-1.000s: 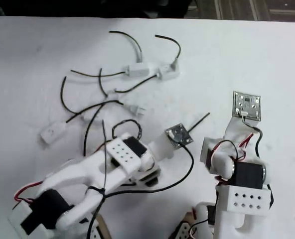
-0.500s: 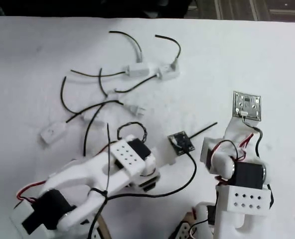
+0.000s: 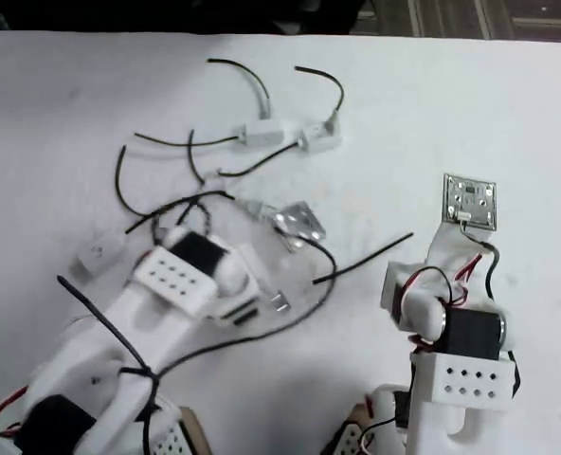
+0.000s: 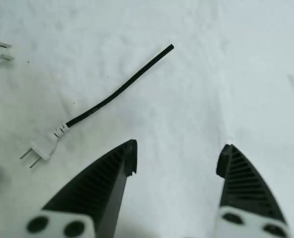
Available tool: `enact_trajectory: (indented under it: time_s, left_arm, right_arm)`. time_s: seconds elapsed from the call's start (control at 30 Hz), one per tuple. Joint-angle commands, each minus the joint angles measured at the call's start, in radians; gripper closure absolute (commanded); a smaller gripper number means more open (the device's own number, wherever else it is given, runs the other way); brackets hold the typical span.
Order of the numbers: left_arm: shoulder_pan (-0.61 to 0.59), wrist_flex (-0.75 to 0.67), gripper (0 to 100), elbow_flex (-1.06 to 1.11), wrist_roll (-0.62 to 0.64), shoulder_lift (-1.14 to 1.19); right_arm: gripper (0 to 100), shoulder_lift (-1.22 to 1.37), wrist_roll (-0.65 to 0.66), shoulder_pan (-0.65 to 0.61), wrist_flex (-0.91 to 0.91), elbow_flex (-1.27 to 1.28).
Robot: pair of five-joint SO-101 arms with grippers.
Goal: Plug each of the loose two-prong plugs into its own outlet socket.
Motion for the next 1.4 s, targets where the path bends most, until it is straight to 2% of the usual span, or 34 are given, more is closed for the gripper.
enact_trajectory:
  time_s: [0.0,0.1,0.23,0.43,0.5,0.67,0.77,0.93,1.13,1.37]
  left_arm:
    - [-0.093,-0.054,82,-0.048,-0.046,-0.041]
    - [-0.119,-0.103,81,-0.044,-0.046,-0.039]
    - [-0.117,-0.141,81,-0.044,-0.040,-0.012]
    - [-0.125,-0.183,81,-0.120,-0.037,0.206]
    - [-0.124,-0.172,80,-0.160,-0.008,0.277]
    - [-0.136,-0.081,66,-0.252,0.083,0.306]
    - [-0.143,-0.041,66,-0.281,0.081,0.266]
    - [-0.223,0.029,66,-0.290,0.080,0.124]
    - [-0.414,0.029,66,-0.137,0.084,-0.077]
    - [-0.588,-0.242,66,0.239,0.081,-0.259]
  right_arm:
    - [73.7,-0.002,-0.005,0.004,-0.008,-0.031]
    - [73.7,-0.002,-0.006,-0.007,-0.012,-0.009]
    - [73.7,-0.002,-0.006,-0.091,-0.012,0.028]
    - [73.7,-0.002,-0.008,-0.110,-0.010,0.032]
    - [73.7,-0.002,-0.008,-0.110,-0.010,0.032]
    - [73.7,-0.001,-0.037,-0.111,-0.010,0.034]
    - [73.7,-0.001,-0.071,-0.133,-0.012,0.034]
    - [73.7,0.001,-0.135,-0.266,-0.036,0.063]
    - [73.7,0.127,-0.198,-0.400,-0.124,0.106]
    - [73.7,0.443,-0.344,-0.521,-0.308,0.074]
